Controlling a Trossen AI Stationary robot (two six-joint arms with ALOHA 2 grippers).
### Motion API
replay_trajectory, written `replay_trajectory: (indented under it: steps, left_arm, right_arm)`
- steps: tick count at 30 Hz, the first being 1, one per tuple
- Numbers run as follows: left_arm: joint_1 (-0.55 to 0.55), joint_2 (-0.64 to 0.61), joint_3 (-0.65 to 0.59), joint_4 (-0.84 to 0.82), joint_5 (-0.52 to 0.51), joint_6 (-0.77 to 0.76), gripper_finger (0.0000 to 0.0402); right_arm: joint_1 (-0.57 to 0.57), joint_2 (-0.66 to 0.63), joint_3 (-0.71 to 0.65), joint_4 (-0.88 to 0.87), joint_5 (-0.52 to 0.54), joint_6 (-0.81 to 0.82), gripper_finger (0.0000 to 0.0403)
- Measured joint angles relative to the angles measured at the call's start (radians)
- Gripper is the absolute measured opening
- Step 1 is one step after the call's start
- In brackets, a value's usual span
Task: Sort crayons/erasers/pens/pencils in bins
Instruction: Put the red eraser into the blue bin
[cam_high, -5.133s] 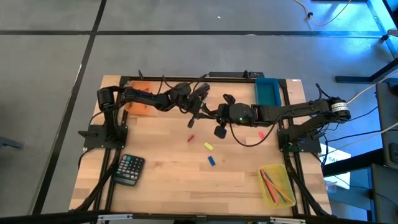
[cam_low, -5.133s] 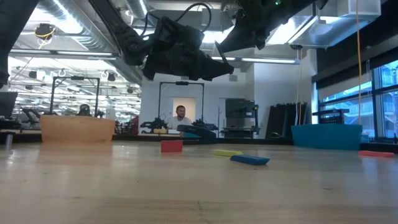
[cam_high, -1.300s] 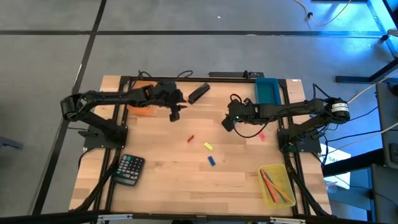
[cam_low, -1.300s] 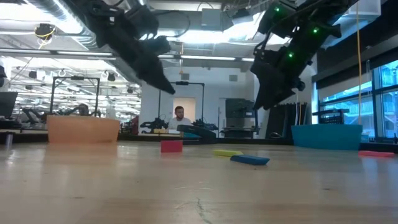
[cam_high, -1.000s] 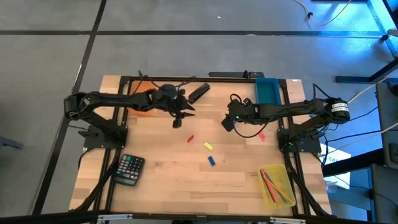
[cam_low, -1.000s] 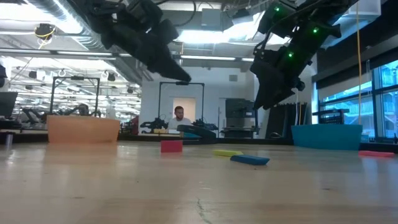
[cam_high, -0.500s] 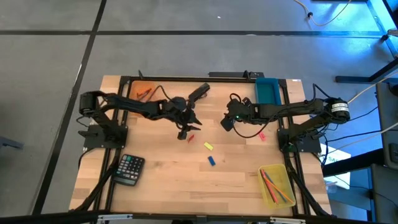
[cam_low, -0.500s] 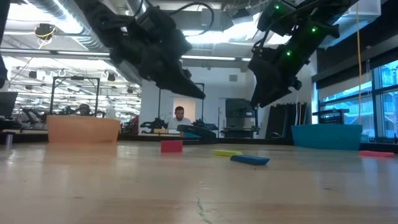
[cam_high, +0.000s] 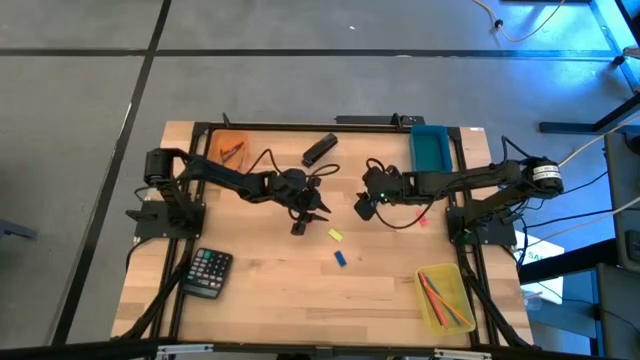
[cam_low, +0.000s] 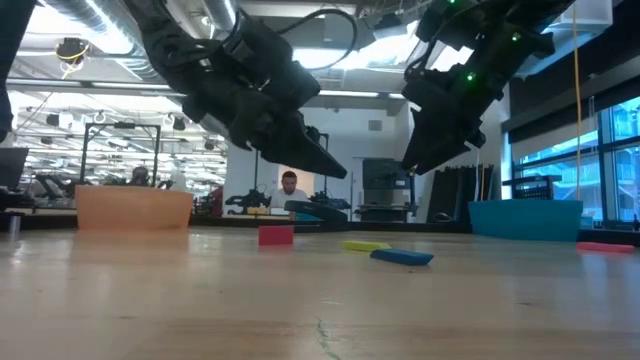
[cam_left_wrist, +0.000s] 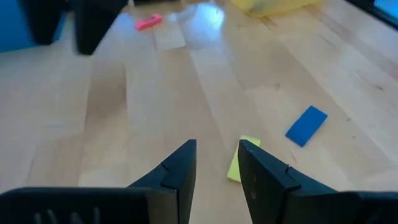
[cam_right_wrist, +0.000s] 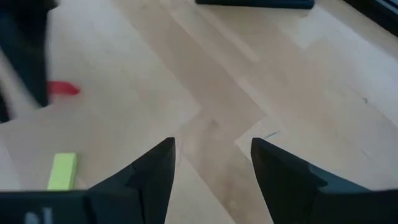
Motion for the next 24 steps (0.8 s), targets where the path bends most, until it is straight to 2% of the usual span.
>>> replay_trajectory:
  steps: [8, 12, 18, 24]
  left_arm:
    - [0.001, 0.013, 0.000, 0.003, -0.221, -0.001, 0.0111]
    - [0.000, 0.008, 0.000, 0.011, -0.228, -0.004, 0.0111]
    - [-0.015, 0.004, 0.000, -0.037, -0.234, -0.103, 0.0111]
    - [-0.056, 0.004, 0.000, -0.150, -0.301, -0.182, 0.0111]
  right_arm:
    - [0.030, 0.000, 0.000, -0.021, 0.044, -0.032, 0.0213]
    - [0.018, 0.000, 0.000, -0.022, 0.045, -0.036, 0.0213]
    - [0.013, 0.000, 0.000, -0.022, 0.059, -0.035, 0.0213]
    - [0.012, 0.000, 0.000, -0.019, 0.075, -0.066, 0.0213]
